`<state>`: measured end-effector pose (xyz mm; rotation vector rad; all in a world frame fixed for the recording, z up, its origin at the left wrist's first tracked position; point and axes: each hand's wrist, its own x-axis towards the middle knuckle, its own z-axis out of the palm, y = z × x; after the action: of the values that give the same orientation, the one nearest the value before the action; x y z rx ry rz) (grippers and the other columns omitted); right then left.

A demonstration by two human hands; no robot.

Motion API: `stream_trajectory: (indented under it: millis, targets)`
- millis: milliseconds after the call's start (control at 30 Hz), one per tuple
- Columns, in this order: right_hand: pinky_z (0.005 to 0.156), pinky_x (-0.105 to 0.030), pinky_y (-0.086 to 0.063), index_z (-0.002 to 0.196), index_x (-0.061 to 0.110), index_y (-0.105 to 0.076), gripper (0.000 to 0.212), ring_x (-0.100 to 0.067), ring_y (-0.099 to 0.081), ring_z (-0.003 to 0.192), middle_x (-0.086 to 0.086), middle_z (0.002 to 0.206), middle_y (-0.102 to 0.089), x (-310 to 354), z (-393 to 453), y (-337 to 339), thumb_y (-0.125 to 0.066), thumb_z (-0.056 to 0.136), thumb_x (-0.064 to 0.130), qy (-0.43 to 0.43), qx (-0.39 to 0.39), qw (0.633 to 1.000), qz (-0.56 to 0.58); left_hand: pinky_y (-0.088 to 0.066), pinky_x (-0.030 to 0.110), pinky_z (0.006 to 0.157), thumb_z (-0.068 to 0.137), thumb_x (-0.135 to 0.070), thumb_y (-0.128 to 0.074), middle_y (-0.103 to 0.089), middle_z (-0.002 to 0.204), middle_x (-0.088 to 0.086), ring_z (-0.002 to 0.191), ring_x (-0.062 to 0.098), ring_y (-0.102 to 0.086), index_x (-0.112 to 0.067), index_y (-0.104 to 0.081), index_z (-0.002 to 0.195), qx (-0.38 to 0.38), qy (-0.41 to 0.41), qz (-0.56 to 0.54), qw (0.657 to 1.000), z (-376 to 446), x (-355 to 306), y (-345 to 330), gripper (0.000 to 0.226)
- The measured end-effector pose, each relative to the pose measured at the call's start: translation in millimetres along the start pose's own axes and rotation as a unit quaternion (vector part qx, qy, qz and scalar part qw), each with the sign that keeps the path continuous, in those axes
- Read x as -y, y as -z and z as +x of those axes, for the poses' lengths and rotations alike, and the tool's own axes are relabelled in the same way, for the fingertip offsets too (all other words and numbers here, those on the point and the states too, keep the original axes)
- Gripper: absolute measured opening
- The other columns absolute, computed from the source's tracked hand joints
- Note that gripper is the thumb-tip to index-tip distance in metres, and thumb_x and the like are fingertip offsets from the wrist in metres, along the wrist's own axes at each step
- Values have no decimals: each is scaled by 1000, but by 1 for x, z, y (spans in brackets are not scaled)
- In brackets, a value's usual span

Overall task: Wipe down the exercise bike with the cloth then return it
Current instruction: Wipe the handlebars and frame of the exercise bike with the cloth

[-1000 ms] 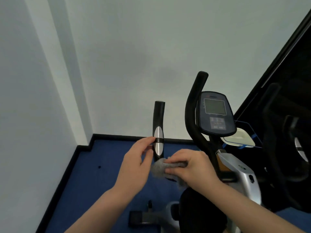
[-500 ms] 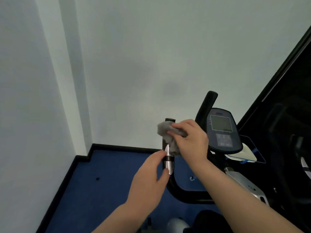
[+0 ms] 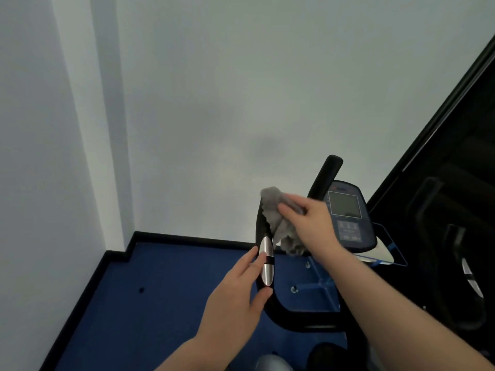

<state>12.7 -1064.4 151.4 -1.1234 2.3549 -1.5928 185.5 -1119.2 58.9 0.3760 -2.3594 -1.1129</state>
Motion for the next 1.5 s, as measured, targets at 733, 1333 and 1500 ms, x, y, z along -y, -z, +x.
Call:
stream_trajectory:
  millis: [733, 1333, 1500]
  targets:
    - [59, -30, -40, 95, 18, -65, 14, -20, -43, 101, 0, 112, -42, 19, -23, -37, -53, 89, 20, 195, 151, 820, -517, -45, 5, 78, 87, -17, -65, -65, 104, -27, 96, -5, -62, -40, -62, 108, -189, 52, -148, 969, -18, 4, -17, 32]
    - [81, -38, -50, 92, 27, -78, 16, -11, -63, 90, 9, 97, -62, -22, -100, 53, -76, 77, 21, 100, 357, 898, -236, -25, 14, 109, 90, 0, -56, -57, 125, -7, 132, 6, -38, -17, -67, 107, -135, -46, -47, 989, 2, -13, -37, 27]
    - [79, -34, -49, 92, 35, -76, 19, -6, -59, 89, 15, 102, -61, -25, -106, 78, -74, 78, 23, 105, 354, 867, -335, -12, 14, 114, 92, 2, -50, -45, 142, -1, 144, 14, -20, -17, -63, 117, -112, -71, 23, 991, -4, -13, -54, 34]
